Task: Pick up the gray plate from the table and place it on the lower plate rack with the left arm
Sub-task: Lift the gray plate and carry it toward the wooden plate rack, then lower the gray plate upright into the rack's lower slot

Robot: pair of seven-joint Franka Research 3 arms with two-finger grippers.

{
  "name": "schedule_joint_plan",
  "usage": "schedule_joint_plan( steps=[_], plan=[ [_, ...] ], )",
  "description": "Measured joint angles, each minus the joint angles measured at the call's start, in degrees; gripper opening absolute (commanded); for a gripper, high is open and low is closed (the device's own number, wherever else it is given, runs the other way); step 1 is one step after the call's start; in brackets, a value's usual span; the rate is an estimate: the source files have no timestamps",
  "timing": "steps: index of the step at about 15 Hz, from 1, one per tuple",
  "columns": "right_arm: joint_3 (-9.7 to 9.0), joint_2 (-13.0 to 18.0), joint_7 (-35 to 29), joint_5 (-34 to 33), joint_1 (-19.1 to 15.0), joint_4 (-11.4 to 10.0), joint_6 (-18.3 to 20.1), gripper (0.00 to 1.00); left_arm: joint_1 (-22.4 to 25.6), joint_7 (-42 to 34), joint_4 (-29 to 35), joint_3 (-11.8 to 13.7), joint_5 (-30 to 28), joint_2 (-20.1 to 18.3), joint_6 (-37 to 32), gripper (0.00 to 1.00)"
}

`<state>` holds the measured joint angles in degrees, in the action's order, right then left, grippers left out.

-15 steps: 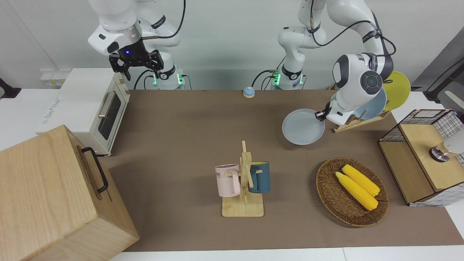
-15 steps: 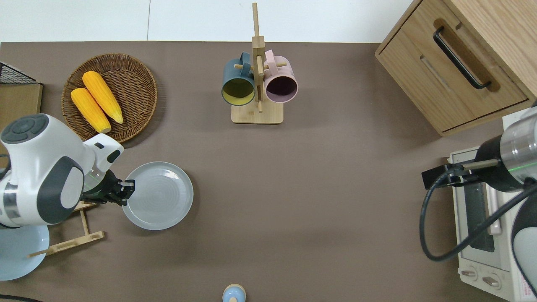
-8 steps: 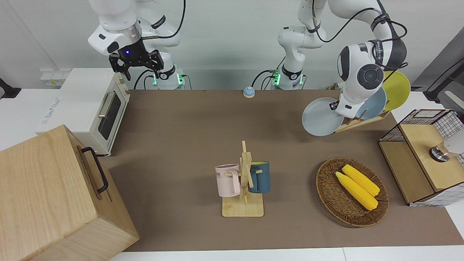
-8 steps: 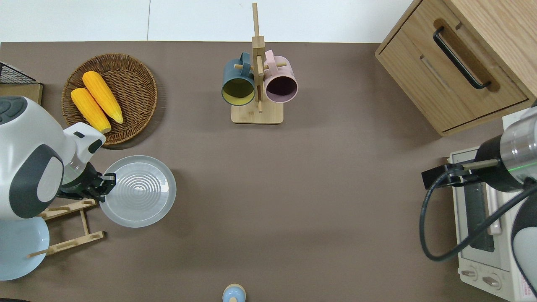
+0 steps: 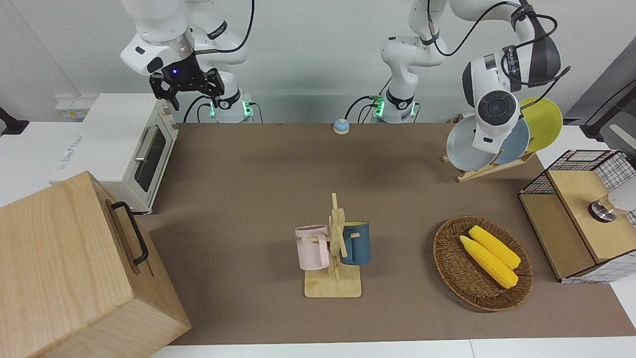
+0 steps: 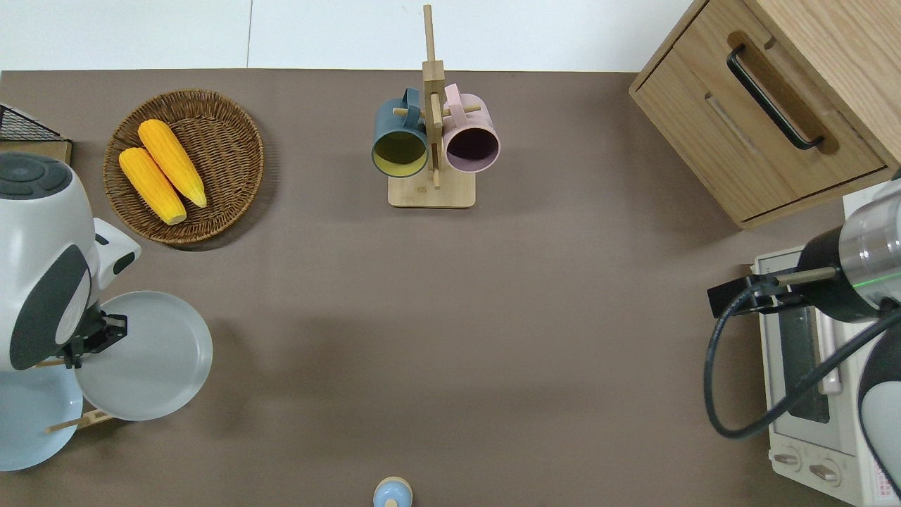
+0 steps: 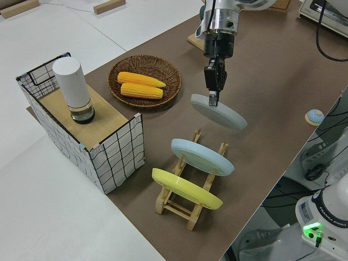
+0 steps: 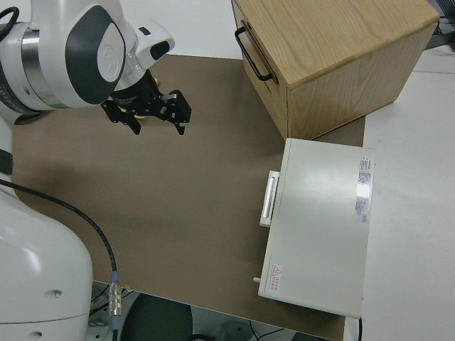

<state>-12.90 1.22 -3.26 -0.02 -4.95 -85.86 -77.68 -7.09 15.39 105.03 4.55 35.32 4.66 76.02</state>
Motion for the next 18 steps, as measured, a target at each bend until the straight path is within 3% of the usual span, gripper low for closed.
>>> schedule_joint_plan(
  steps=[13,14,15,16,18],
  plan=[
    [0.0,0.0,0.0,0.0,0.0,0.0,0.0,0.99,0.0,8.0,1.8,0.0,5.9,4.2,-1.3,0.0],
    [0.0,0.0,0.0,0.0,0.0,0.0,0.0,0.99,0.0,8.2,1.8,0.0,6.0,4.3,-1.3,0.03],
    [0.0,0.0,0.0,0.0,0.0,0.0,0.0,0.99,0.0,8.3,1.8,0.0,6.0,4.3,-1.3,0.13],
    [0.0,0.0,0.0,0.0,0.0,0.0,0.0,0.99,0.0,8.4,1.9,0.0,6.0,4.3,-1.3,0.39],
    [0.0,0.0,0.0,0.0,0.0,0.0,0.0,0.99,0.0,8.8,1.9,-0.1,6.0,4.6,-1.3,0.56]
  ],
)
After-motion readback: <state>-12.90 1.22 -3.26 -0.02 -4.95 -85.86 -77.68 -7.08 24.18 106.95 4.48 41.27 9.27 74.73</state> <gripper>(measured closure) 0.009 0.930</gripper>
